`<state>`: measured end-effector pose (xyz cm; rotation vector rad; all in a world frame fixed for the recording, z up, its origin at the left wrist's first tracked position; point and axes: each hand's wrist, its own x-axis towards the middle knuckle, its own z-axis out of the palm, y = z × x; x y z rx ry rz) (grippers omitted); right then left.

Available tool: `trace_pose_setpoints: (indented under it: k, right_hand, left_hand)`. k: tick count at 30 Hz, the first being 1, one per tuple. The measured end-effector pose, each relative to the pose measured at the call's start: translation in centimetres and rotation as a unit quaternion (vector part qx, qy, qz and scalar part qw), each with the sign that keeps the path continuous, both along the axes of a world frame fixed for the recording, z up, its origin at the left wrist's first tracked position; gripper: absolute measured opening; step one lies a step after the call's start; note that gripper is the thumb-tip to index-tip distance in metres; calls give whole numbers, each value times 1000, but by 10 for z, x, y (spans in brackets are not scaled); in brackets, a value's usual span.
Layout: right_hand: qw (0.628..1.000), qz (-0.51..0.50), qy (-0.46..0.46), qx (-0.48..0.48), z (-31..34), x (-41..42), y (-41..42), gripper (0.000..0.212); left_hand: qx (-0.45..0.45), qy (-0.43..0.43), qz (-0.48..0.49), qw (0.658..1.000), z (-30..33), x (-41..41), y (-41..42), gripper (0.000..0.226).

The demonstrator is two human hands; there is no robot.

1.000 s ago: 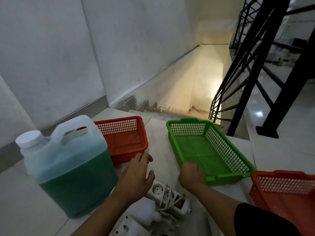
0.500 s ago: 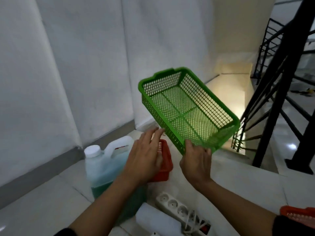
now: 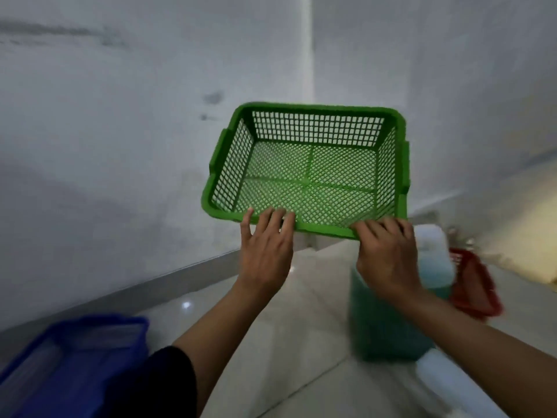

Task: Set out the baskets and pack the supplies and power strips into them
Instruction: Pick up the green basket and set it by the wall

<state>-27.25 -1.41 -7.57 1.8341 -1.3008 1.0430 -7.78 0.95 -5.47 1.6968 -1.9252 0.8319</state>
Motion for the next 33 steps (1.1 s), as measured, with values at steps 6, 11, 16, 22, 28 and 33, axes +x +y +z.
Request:
trace_pose_setpoints:
  k: [6,11,16,22,28,33]
  right_hand:
    - [983,102,148,32,-53,93,-6,28]
    - [975,81,155,138,-108,125,-11,45]
    - [959,51,137,243,-143,123,-15,41]
    - [923,35,142,355,-168,115,-18,84]
    - [907,39,147,393,-173,102,-17,77]
    - [904,43,134,403,-155,92,-12,70]
  left_hand:
    - [241,-28,87,966,-56,103,37,18]
    - [344,12,69,937,-97,124,42,21]
    - [353,11,77,932,-145,124,27,28]
    - [374,35,128,918,-174,129,12,28]
    - [396,68,151,903,-189,134,4,29]
    - [379,62,156,910,-175,117,-11,51]
